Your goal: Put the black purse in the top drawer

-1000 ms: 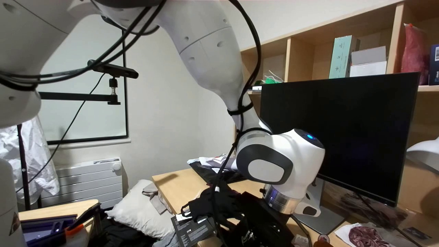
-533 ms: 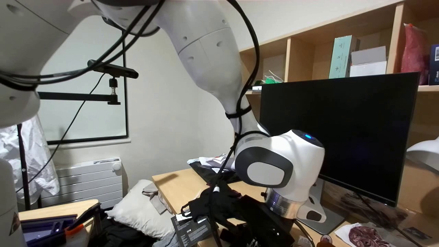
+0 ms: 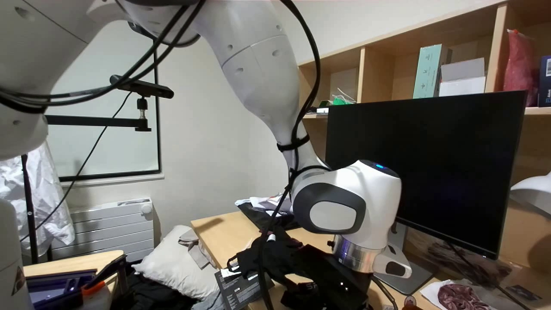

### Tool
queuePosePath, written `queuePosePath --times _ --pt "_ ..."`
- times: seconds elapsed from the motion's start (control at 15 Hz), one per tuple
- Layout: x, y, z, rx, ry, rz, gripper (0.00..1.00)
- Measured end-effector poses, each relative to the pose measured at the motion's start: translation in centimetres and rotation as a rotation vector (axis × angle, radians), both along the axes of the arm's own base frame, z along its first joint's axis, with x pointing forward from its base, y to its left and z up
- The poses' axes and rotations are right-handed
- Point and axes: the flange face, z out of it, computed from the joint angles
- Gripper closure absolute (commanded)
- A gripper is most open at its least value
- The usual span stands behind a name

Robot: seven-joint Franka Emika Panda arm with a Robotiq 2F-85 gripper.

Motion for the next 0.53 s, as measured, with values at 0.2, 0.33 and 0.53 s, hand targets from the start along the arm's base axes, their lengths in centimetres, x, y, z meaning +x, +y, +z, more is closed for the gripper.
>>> queuePosePath --times 0.2,0.33,0.53 --pt "-0.01 -0.02 0.00 0.000 0.000 -0.001 0.93" --pt "-0.01 -0.02 0.00 0.000 0.000 -0.001 0.93" --pt "0.32 0.51 0.30 0.008 -0.008 0.005 0.94"
